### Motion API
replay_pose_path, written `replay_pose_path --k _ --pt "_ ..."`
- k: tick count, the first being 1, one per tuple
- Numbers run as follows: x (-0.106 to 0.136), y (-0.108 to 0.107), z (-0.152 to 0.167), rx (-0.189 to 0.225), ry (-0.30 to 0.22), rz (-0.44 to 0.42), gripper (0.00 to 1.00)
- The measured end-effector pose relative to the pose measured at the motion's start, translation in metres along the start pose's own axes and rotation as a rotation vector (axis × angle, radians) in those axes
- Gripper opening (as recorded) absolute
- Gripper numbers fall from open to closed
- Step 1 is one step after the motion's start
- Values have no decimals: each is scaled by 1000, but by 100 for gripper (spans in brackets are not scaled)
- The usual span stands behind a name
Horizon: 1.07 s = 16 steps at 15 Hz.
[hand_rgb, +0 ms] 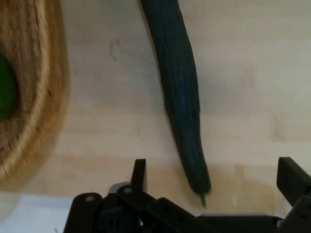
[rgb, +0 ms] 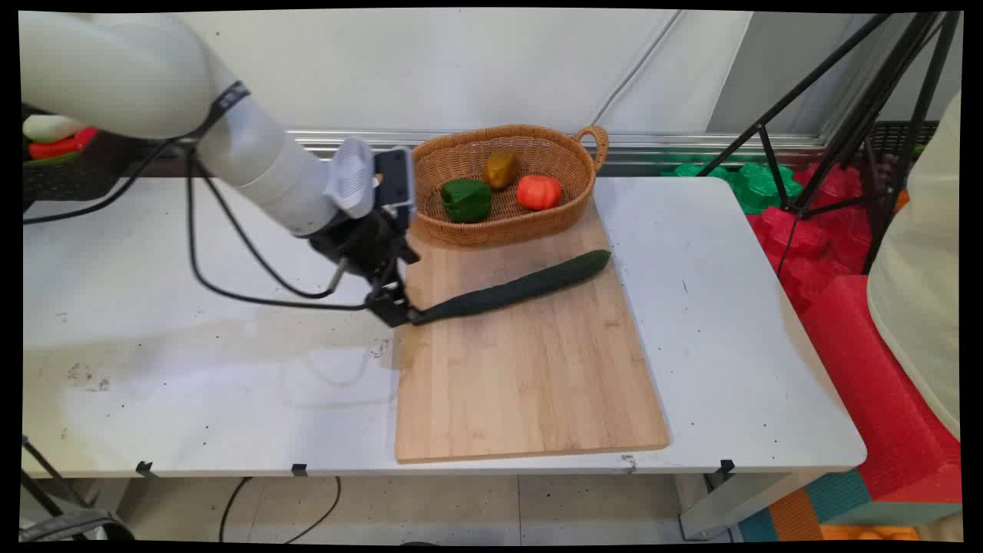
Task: Pick up the cucumber from the cutting board
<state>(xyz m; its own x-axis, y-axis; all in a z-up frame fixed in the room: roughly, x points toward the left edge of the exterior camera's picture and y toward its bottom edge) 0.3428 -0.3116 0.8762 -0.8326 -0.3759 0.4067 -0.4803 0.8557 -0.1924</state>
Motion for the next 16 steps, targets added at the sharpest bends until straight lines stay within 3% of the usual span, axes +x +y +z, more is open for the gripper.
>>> replay_pose_path --k 4,9,16 --pt "33 -13 20 -3 33 -13 100" --pt "67 -26 63 -25 38 -40 100" --pt "90 -27 107 -50 27 -99 100"
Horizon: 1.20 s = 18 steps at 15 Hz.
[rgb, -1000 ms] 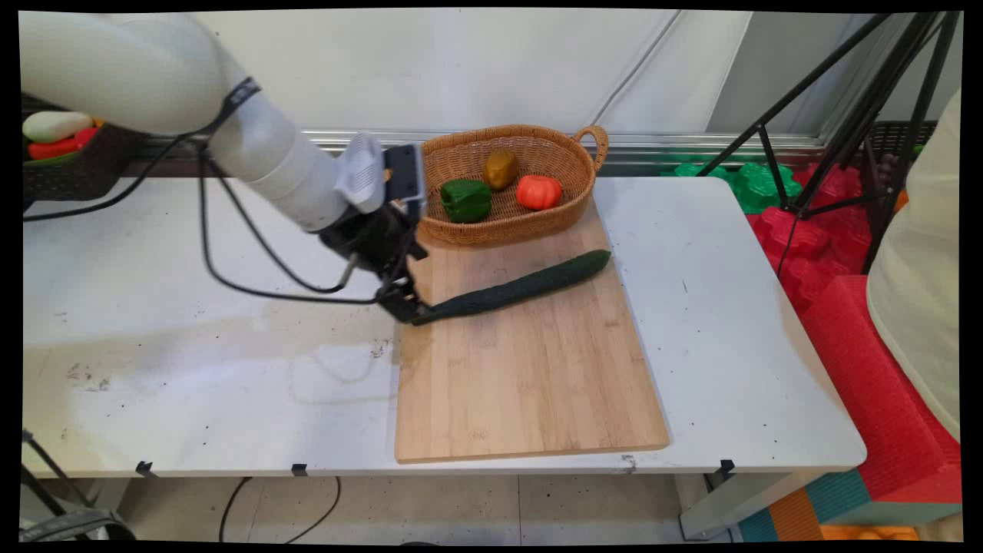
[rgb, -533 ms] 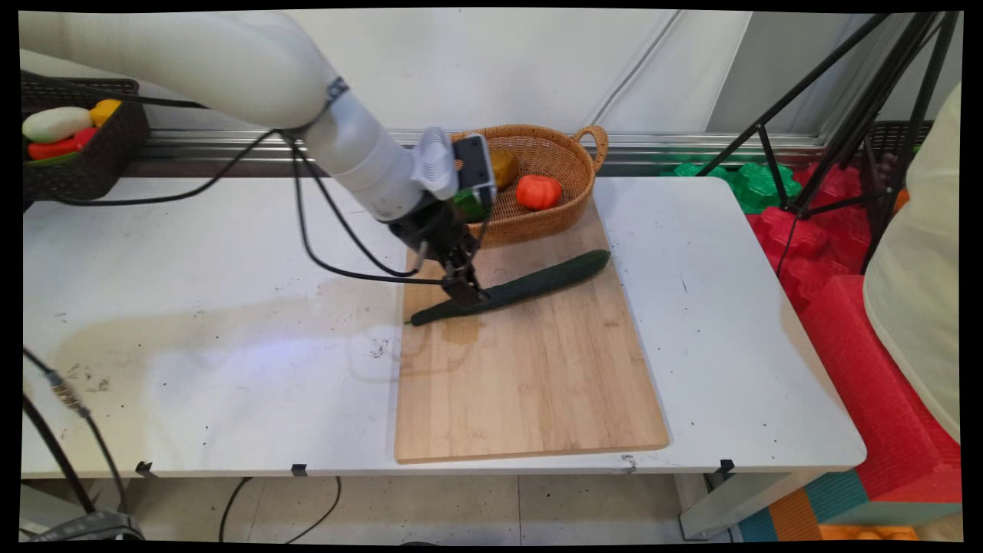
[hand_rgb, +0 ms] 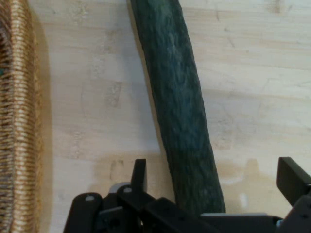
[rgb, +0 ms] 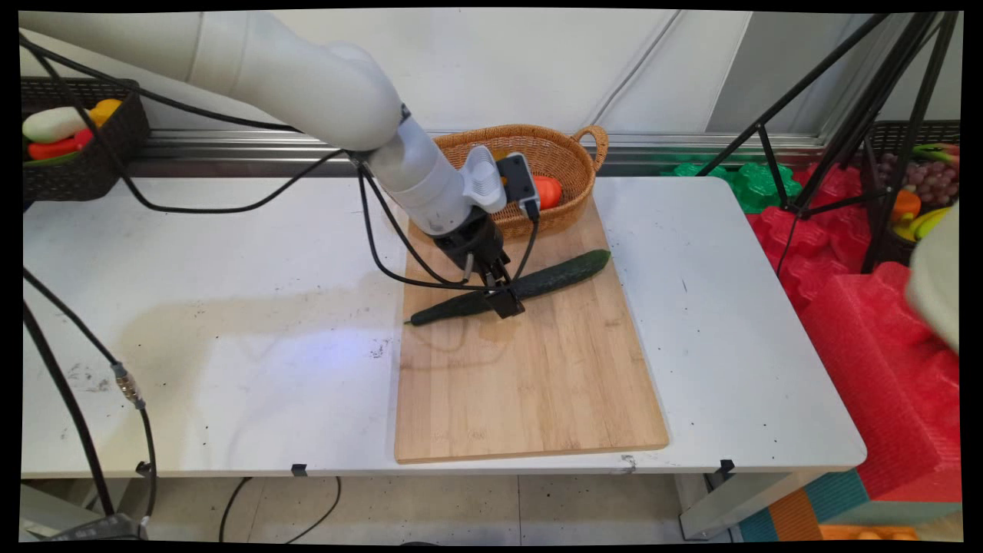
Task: Pick up the cucumber from the cutting board, then place the picked object in the vegetable basket
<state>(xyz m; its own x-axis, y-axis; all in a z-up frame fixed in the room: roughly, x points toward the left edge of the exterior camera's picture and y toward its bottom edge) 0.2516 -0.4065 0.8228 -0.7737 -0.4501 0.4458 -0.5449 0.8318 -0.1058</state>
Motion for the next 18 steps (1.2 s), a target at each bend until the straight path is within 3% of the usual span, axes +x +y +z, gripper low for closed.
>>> replay_pose_path --k 7,8,14,18 --pt "3 3 19 -4 -22 -46 100" --pt "3 3 21 -4 -23 -52 0" --pt "0 10 20 18 -19 -68 0" --pt "1 21 -10 45 9 -86 0"
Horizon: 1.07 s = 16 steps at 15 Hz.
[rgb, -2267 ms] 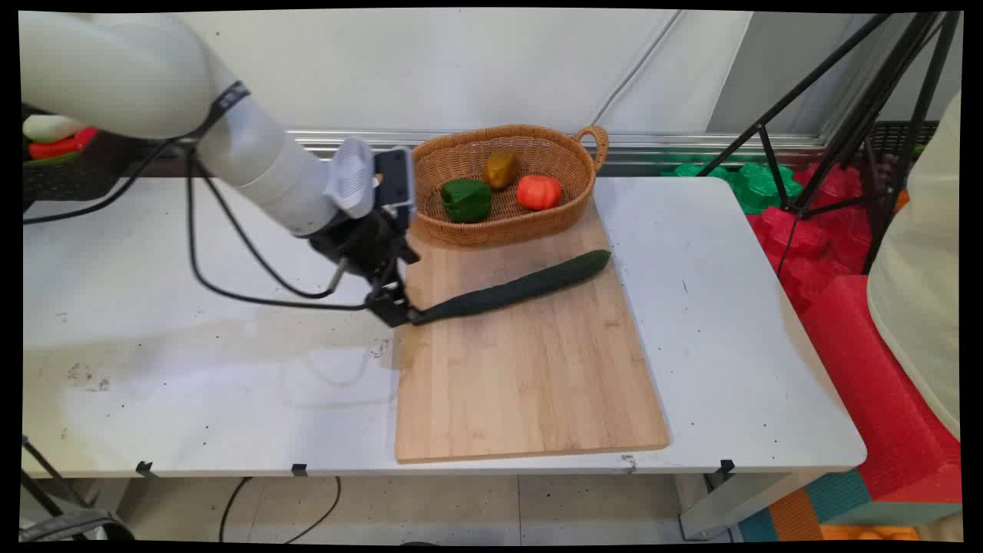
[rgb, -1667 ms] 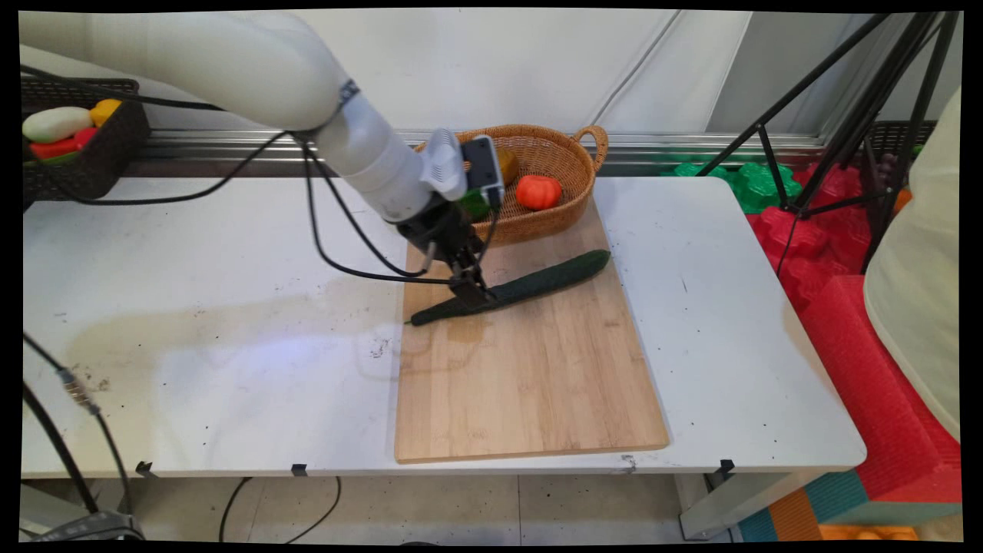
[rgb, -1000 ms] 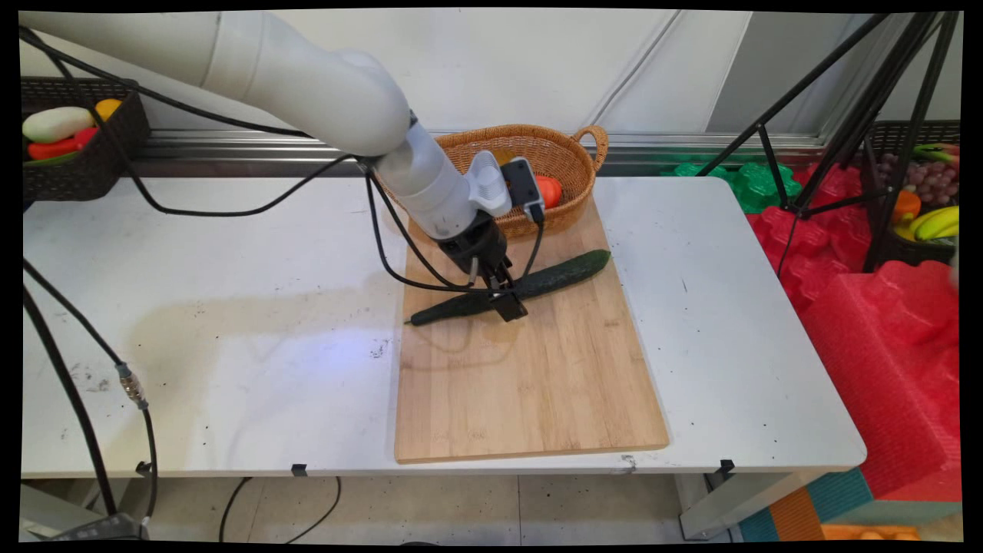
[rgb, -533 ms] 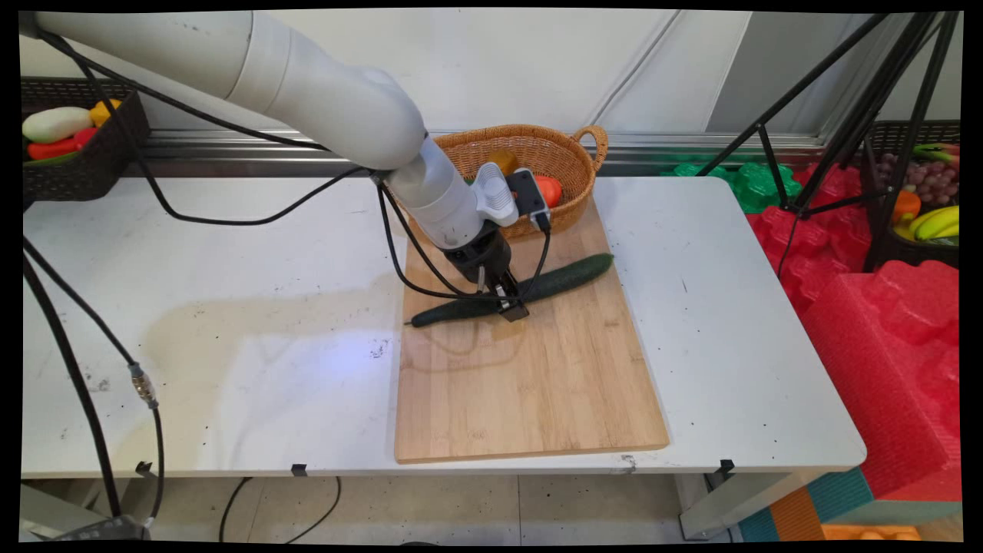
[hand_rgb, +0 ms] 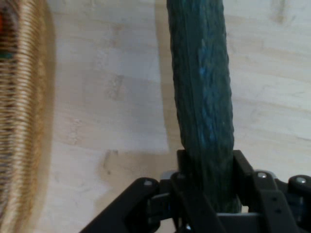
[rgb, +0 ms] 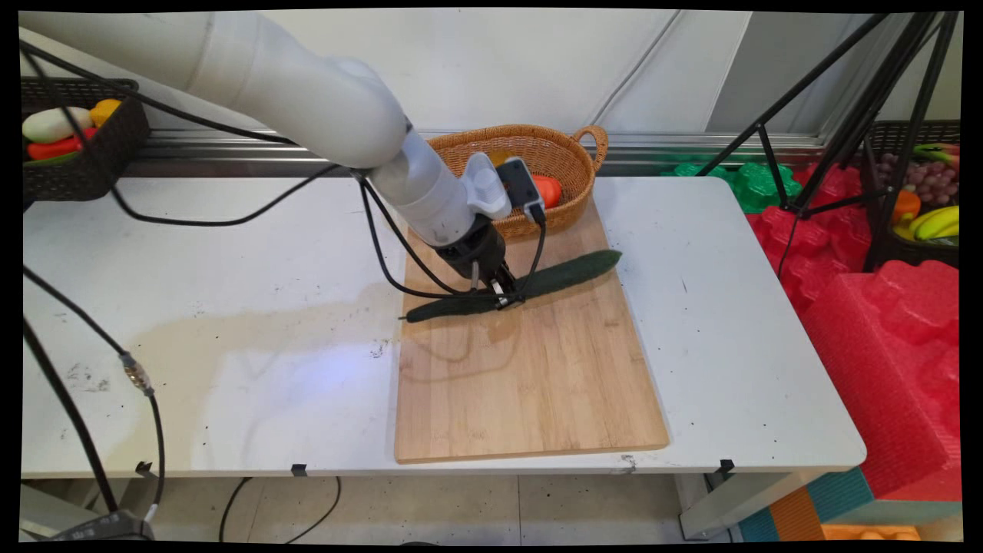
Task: Place the picked object in the vegetable basket
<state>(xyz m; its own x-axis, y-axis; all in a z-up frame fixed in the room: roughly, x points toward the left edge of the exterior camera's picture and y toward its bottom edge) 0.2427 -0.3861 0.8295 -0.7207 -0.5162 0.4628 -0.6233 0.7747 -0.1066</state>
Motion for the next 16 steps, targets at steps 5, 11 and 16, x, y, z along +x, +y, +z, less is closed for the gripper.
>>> replay_pose_path --k 5,11,16 --pt "7 6 -56 55 61 -53 0" --pt "26 -16 -111 176 154 -132 0" --pt "43 -58 -126 297 176 -184 0"
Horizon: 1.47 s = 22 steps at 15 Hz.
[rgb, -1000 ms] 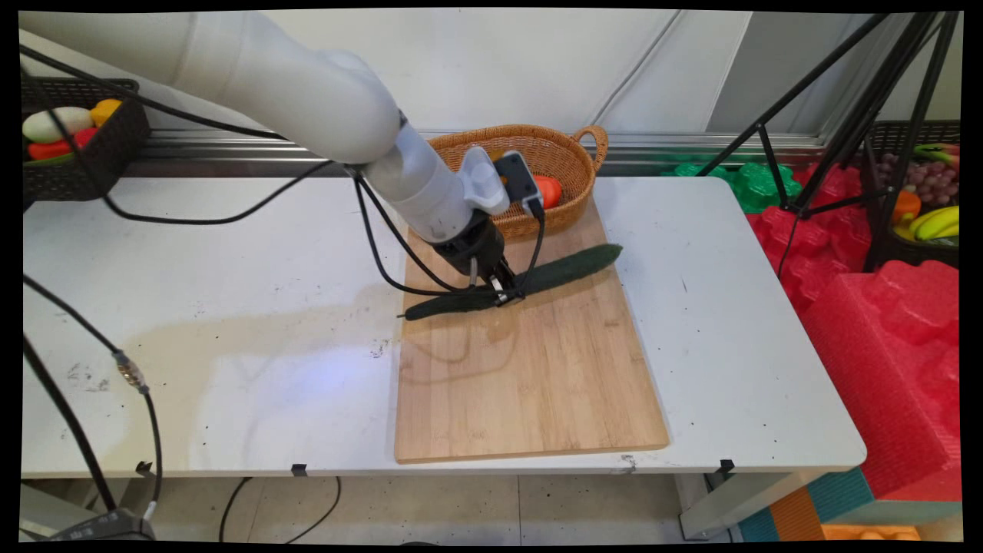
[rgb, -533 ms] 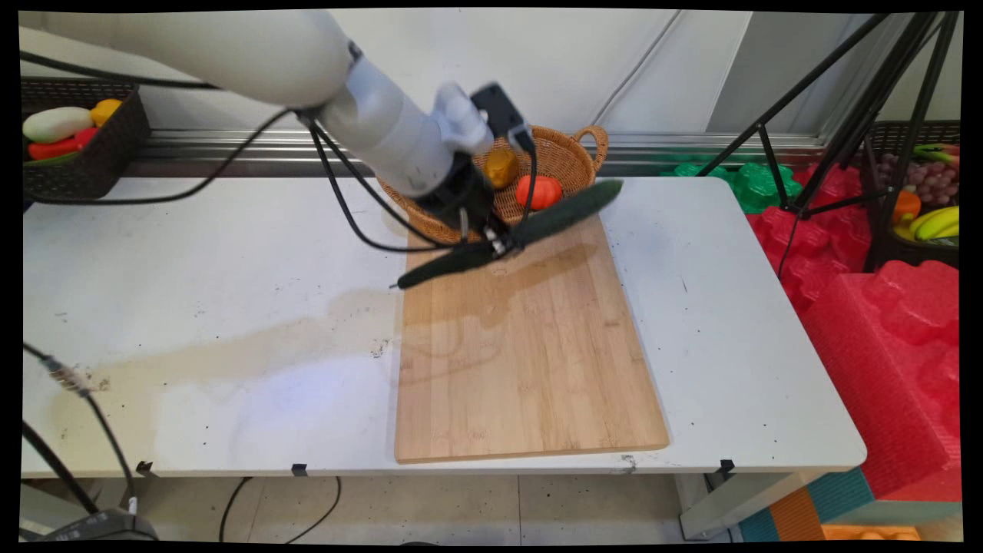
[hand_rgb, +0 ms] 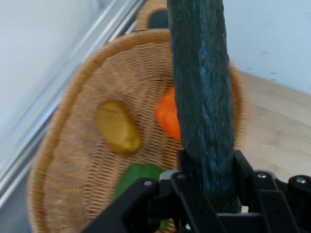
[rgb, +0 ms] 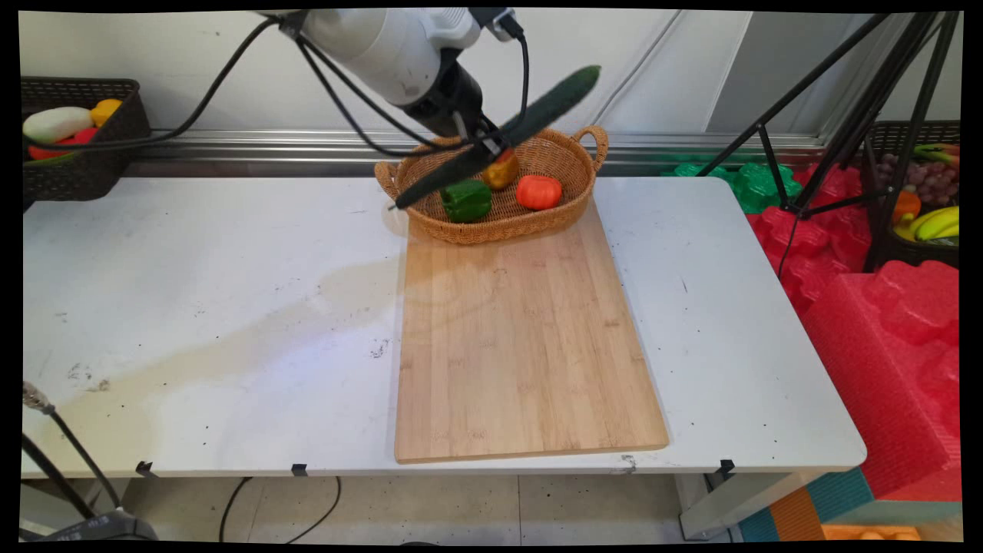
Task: Place the picked object in the vegetable basket
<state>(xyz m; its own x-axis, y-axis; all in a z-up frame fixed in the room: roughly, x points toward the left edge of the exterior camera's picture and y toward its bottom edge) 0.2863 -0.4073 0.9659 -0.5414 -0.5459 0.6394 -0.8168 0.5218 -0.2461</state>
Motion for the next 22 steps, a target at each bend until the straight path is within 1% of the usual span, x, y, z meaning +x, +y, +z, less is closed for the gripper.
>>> replay_pose_path --k 3,5,7,10,12,16,19,22 --pt "6 -18 13 46 -21 -5 0" --pt "9 -28 24 66 -41 2 0" --pt "12 -37 36 80 -65 23 0" --pt "14 -52 62 92 -118 73 0" --pt "15 -58 81 89 -151 97 0" --pt "15 -60 111 72 -191 103 0" --pt "15 -57 127 58 -208 98 0" --pt "15 -51 137 44 -211 77 0"
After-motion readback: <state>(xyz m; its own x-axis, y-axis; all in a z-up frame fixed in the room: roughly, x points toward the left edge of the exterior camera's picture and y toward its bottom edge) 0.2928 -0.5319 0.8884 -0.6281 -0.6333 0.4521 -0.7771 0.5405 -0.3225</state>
